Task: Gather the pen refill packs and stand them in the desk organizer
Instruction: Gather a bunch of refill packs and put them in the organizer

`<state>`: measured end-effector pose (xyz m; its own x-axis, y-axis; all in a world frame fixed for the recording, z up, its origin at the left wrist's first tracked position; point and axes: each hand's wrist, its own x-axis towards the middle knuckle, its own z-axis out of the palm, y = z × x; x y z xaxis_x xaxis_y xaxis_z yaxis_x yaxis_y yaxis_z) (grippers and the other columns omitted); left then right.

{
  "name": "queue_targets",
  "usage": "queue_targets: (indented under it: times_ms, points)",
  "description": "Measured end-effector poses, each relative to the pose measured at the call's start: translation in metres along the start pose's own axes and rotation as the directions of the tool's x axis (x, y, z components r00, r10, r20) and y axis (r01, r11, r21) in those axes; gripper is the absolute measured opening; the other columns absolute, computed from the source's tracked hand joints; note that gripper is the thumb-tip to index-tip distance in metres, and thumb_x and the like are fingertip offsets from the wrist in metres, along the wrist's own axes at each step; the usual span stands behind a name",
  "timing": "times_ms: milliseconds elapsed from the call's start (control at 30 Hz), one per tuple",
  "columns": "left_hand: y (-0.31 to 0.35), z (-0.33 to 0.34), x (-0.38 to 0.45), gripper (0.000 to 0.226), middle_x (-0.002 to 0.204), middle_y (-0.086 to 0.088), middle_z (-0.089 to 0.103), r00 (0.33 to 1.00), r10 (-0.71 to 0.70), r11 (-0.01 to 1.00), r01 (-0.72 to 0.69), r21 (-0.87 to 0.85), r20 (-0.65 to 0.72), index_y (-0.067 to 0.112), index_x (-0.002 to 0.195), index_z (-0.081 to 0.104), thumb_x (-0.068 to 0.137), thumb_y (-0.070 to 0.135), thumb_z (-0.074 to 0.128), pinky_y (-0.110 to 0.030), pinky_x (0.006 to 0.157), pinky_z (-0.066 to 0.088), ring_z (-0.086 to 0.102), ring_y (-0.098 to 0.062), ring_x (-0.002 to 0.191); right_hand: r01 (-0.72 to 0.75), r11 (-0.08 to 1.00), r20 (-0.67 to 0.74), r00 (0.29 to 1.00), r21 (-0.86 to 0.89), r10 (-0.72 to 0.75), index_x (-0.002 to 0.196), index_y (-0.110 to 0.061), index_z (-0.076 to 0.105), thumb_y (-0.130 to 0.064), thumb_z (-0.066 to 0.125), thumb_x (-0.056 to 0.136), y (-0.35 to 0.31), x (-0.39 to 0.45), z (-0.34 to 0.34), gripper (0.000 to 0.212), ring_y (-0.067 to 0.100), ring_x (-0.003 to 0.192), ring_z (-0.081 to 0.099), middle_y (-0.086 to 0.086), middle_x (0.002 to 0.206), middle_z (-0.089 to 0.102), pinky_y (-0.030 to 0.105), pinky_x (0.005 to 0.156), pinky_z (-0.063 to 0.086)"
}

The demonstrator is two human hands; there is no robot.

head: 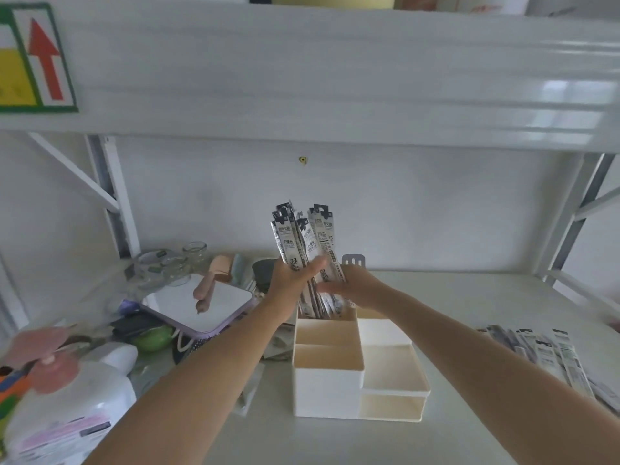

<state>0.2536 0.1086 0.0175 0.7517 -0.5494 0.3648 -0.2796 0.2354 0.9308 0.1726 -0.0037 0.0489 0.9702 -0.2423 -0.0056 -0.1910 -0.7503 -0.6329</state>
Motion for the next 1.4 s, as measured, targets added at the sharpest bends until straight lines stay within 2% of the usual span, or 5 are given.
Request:
queue_targets:
  times_ms: [200, 433, 833, 1033, 1400]
  points:
    - [-0.007, 0.0, 0.002, 0.025, 0.101, -0.002, 0.07, 0.999, -0.004, 0.999, 0.002, 0.043, 0.051, 0.028, 0.096, 0.061, 0.079, 0.013, 0.069, -0.018, 0.077, 0.056, 0.068, -0.013, 0.094, 0.055, 0.966, -0.028, 0.998, -0.252, -0.064, 0.069, -0.028, 0.042, -0.043, 0.035, 0.094, 0.018, -0.004, 0.012, 0.03, 0.013, 0.077, 0.038, -0.004, 0.081, 0.04, 0.039, 0.085, 0.041]
    - [-0.012, -0.005, -0.008, 0.046, 0.096, 0.015, 0.067, 0.965, -0.116, 0.976, 0.068, 0.206, 0.234, 0.019, 0.116, 0.057, 0.075, 0.004, 0.073, -0.018, 0.077, 0.057, 0.065, 0.003, 0.087, 0.007, 0.784, 0.041, 0.999, -0.621, 0.024, 0.138, -0.025, 0.034, -0.072, 0.027, 0.075, 0.019, -0.001, 0.016, 0.079, 0.03, 0.128, 0.042, 0.01, 0.131, 0.049, 0.047, 0.109, 0.034]
    - [0.072, -0.013, 0.005, 0.098, 0.129, 0.006, 0.054, 0.978, -0.081, 0.941, 0.011, 0.338, 0.194, 0.015, 0.139, 0.033, 0.057, 0.055, 0.067, -0.028, 0.102, 0.038, 0.049, -0.012, 0.119, -0.085, 0.899, 0.022, 0.994, -0.429, 0.105, 0.138, -0.004, 0.035, -0.048, 0.063, 0.079, 0.02, -0.029, -0.06, 0.079, 0.028, 0.128, 0.042, 0.013, 0.14, 0.044, 0.036, 0.107, 0.037]
    - [0.129, 0.033, 0.038, 0.028, 0.12, -0.003, 0.06, 0.988, 0.085, 0.977, -0.108, 0.186, 0.129, 0.019, 0.115, 0.042, 0.091, 0.028, 0.055, -0.032, 0.096, 0.04, 0.056, -0.017, 0.115, -0.241, 0.921, 0.139, 0.946, -0.307, 0.294, 0.101, -0.006, 0.057, -0.031, 0.064, 0.076, 0.069, -0.06, -0.081, 0.036, 0.026, 0.113, 0.05, 0.013, 0.11, 0.055, 0.034, 0.093, 0.038]
    - [0.121, 0.173, 0.009, 0.017, 0.089, 0.002, 0.061, 0.936, 0.071, 0.954, -0.165, 0.251, 0.344, 0.014, 0.109, 0.048, 0.092, 0.013, 0.051, -0.012, 0.079, 0.044, 0.058, -0.01, 0.09, -0.019, 0.797, 0.279, 0.931, -0.604, 0.234, 0.115, -0.012, 0.063, -0.015, 0.051, 0.091, 0.159, -0.109, -0.065, 0.027, 0.019, 0.108, 0.059, 0.004, 0.125, 0.062, 0.025, 0.088, 0.045]
